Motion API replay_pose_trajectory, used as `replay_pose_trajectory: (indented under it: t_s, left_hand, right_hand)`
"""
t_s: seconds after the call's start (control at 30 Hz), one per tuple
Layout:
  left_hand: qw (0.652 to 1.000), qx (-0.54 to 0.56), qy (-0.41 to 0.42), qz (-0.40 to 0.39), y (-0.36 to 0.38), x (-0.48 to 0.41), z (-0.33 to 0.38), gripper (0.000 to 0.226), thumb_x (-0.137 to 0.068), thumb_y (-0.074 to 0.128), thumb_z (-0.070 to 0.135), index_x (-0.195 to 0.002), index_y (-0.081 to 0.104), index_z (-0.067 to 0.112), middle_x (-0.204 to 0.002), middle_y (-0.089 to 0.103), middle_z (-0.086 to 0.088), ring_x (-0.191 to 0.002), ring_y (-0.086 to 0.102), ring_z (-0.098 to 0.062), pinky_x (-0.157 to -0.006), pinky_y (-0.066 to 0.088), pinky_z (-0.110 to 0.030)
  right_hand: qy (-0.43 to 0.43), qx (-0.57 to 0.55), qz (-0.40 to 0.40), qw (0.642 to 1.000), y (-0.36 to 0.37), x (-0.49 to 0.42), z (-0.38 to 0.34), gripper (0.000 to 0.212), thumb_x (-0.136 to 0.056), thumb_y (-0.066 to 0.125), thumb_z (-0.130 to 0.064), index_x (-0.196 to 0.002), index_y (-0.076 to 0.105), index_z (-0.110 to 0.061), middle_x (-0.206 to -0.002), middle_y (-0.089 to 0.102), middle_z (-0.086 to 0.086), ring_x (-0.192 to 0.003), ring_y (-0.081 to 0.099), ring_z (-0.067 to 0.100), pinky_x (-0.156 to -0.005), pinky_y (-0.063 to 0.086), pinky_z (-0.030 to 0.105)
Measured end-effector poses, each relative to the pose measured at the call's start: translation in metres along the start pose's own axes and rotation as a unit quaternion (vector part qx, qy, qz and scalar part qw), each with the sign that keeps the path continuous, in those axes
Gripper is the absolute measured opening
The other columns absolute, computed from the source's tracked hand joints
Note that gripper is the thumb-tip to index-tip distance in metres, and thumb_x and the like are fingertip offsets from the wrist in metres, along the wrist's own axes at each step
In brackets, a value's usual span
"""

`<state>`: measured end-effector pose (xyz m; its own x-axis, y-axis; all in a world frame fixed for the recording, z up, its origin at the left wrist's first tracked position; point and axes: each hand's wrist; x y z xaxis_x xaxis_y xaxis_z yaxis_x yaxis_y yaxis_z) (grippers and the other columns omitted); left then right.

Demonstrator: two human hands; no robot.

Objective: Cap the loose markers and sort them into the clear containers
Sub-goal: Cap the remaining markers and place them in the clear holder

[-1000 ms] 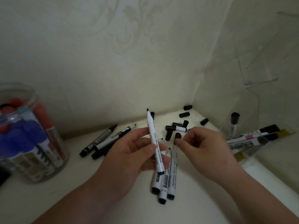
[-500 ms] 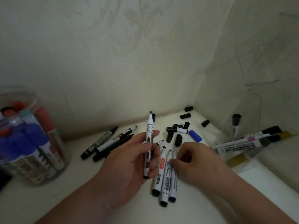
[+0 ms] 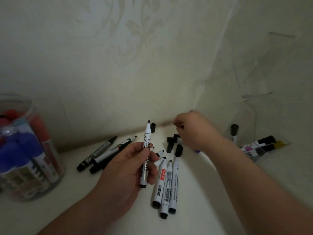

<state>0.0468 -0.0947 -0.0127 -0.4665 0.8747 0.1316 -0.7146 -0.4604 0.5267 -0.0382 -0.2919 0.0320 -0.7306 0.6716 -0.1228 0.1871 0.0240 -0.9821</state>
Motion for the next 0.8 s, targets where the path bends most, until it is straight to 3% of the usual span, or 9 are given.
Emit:
replay_pose_trajectory:
  t_s: [0.1,0.17,0.3,0.4,0.5,0.63,0.8]
  left_hand:
    - [1.0,0.001,-0.005,0.002,-0.001,0.001,0.003,0.027,-0.084,0.057,0.013,-0.107,0.065,0.001,-0.082,0.064,-0.015,-0.055,0.053,-0.019,-0.05,0.043,-0.031]
    - [1.0,0.002,-0.008,0.006,-0.001,0.0,0.003,0.022,-0.089,0.056,0.01,-0.107,0.066,0.001,-0.081,0.064,-0.015,-0.055,0.053,-0.019,-0.051,0.042,-0.032]
    - [1.0,-0.009,-0.006,0.021,-0.003,-0.004,0.001,0.015,-0.099,0.051,0.004,-0.102,0.065,0.003,-0.079,0.063,-0.013,-0.054,0.05,-0.019,-0.058,0.035,-0.033]
    - [1.0,-0.01,-0.001,0.021,-0.004,-0.004,0.001,0.015,-0.098,0.052,0.005,-0.102,0.066,0.004,-0.078,0.064,-0.012,-0.053,0.05,-0.019,-0.06,0.031,-0.034]
    - [1.0,-0.011,-0.001,0.018,-0.005,-0.005,0.001,0.016,-0.098,0.051,0.005,-0.103,0.067,0.005,-0.078,0.064,-0.012,-0.054,0.05,-0.019,-0.059,0.033,-0.034]
    - [1.0,-0.009,-0.004,0.015,-0.005,-0.005,0.0,0.016,-0.098,0.052,0.004,-0.103,0.067,0.005,-0.079,0.064,-0.013,-0.055,0.05,-0.019,-0.054,0.038,-0.032]
    - [1.0,-0.011,-0.005,0.007,-0.005,-0.004,-0.001,0.018,-0.096,0.052,0.004,-0.103,0.069,0.005,-0.079,0.064,-0.014,-0.054,0.05,-0.019,-0.05,0.041,-0.031]
  right_hand:
    - [0.018,0.057,-0.126,0.99,-0.005,-0.027,0.001,0.038,-0.091,0.054,-0.003,-0.121,0.067,-0.022,-0.122,0.064,0.002,-0.11,0.06,0.023,-0.089,0.05,0.03]
    - [0.021,0.069,-0.164,0.984,-0.003,-0.038,0.003,0.037,-0.089,0.055,-0.002,-0.117,0.07,-0.022,-0.12,0.067,0.001,-0.106,0.063,0.022,-0.087,0.051,0.029]
    - [0.012,0.071,-0.19,0.979,-0.001,-0.047,0.005,0.032,-0.086,0.063,-0.007,-0.112,0.072,-0.024,-0.113,0.067,-0.003,-0.1,0.063,0.019,-0.085,0.052,0.028]
    - [0.007,0.049,-0.187,0.981,0.0,-0.051,0.007,0.034,-0.087,0.058,-0.003,-0.109,0.072,-0.025,-0.114,0.067,-0.003,-0.1,0.062,0.018,-0.083,0.051,0.027]
    - [0.004,0.04,-0.203,0.978,-0.006,-0.049,0.006,0.035,-0.088,0.057,-0.004,-0.111,0.072,-0.026,-0.109,0.065,-0.006,-0.102,0.061,0.017,-0.085,0.049,0.027]
    - [-0.015,0.079,-0.239,0.968,-0.012,-0.045,0.001,0.032,-0.08,0.071,-0.015,-0.107,0.072,-0.031,-0.097,0.064,-0.014,-0.096,0.064,0.013,-0.088,0.054,0.031]
    - [-0.033,0.093,-0.229,0.968,-0.003,-0.045,-0.001,0.029,-0.081,0.07,-0.017,-0.107,0.073,-0.029,-0.102,0.071,-0.007,-0.087,0.066,0.014,-0.079,0.058,0.032]
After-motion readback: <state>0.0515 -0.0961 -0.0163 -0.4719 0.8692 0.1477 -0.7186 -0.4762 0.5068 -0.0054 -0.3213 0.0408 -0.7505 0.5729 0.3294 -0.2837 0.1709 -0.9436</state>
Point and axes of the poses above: each hand's wrist, its own x-axis away from the middle knuckle, its own y-axis out of the palm, z = x × y
